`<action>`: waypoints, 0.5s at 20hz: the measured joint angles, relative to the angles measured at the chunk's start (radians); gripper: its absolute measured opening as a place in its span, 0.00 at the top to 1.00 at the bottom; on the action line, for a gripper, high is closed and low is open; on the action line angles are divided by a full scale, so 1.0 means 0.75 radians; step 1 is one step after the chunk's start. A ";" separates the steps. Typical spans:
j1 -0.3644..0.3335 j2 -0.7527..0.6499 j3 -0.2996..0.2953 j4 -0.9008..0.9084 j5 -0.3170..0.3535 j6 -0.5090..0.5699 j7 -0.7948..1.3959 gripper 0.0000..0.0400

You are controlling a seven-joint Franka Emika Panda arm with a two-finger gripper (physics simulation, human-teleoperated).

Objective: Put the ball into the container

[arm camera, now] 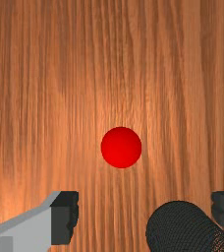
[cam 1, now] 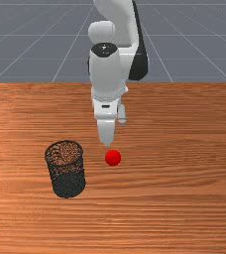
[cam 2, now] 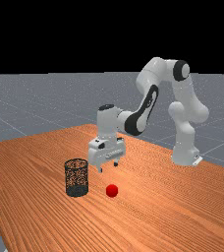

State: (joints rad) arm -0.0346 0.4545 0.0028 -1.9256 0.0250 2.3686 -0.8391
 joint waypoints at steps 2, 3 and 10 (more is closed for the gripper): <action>0.010 0.009 -0.010 -0.002 -0.016 0.011 0.027 0.00; 0.010 0.015 -0.011 -0.002 -0.016 0.018 0.027 0.00; 0.014 0.059 -0.013 -0.005 -0.025 0.061 0.026 0.00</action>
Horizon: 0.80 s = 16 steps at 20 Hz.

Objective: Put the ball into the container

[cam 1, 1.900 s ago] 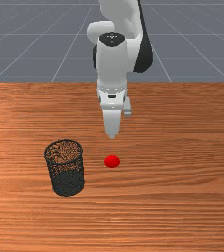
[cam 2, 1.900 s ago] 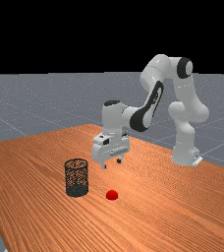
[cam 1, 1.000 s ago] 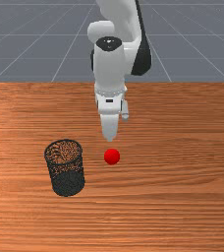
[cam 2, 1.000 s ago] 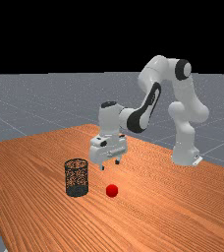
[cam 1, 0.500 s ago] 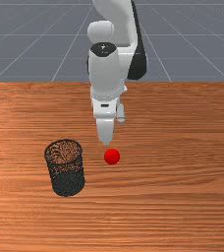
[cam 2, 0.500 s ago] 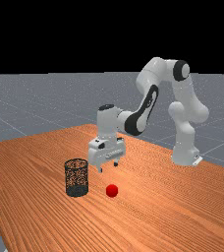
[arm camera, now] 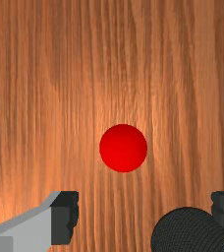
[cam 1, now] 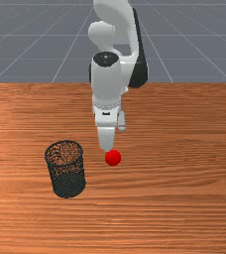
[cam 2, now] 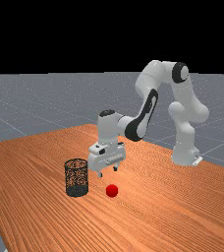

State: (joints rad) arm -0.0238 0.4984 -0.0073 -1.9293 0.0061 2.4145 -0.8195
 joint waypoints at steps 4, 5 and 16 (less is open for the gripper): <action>0.009 0.031 -0.008 0.002 -0.013 0.033 0.014 0.00; 0.002 0.053 -0.001 0.030 -0.002 -0.003 0.002 0.00; -0.024 0.108 0.024 0.021 0.033 0.076 -0.033 0.00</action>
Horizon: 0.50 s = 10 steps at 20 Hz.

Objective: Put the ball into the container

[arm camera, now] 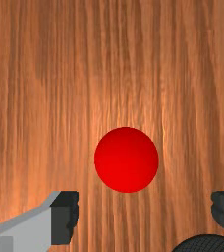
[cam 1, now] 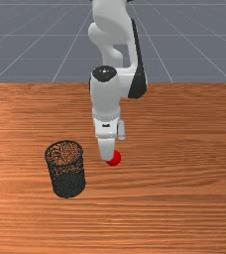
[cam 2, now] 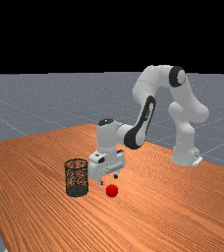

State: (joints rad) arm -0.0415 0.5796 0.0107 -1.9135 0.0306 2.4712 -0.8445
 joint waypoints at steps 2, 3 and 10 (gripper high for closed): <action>0.018 0.026 -0.019 0.023 -0.026 -0.019 0.027 0.00; 0.002 0.026 -0.002 0.005 -0.004 0.018 0.003 0.00; 0.029 0.023 -0.046 -0.015 -0.056 0.033 0.041 0.00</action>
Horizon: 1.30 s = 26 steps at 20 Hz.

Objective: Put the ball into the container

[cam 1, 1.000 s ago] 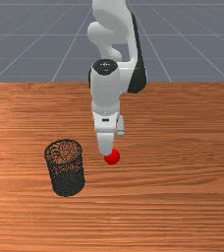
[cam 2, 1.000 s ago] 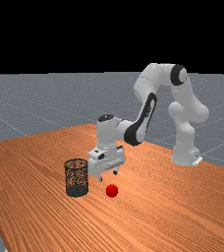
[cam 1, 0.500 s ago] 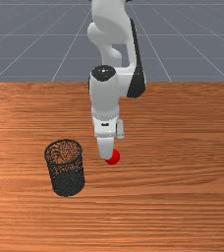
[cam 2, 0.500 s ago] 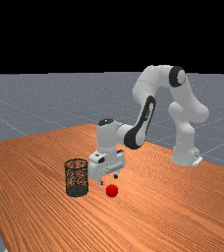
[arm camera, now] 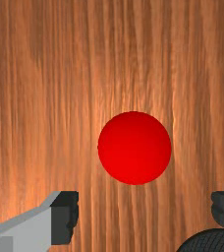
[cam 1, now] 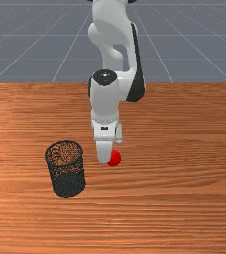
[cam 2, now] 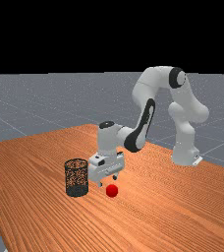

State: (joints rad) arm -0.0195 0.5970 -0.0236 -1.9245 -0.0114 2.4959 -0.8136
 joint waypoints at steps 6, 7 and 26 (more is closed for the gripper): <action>-0.024 -0.013 0.014 -0.002 0.029 -0.012 -0.014 0.00; -0.012 -0.013 0.012 -0.003 0.031 -0.011 0.011 0.00; 0.025 0.560 0.031 0.659 0.009 0.485 0.033 0.30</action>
State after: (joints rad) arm -0.0008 1.0169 -0.0005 -1.4301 -0.0050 2.8595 -0.7885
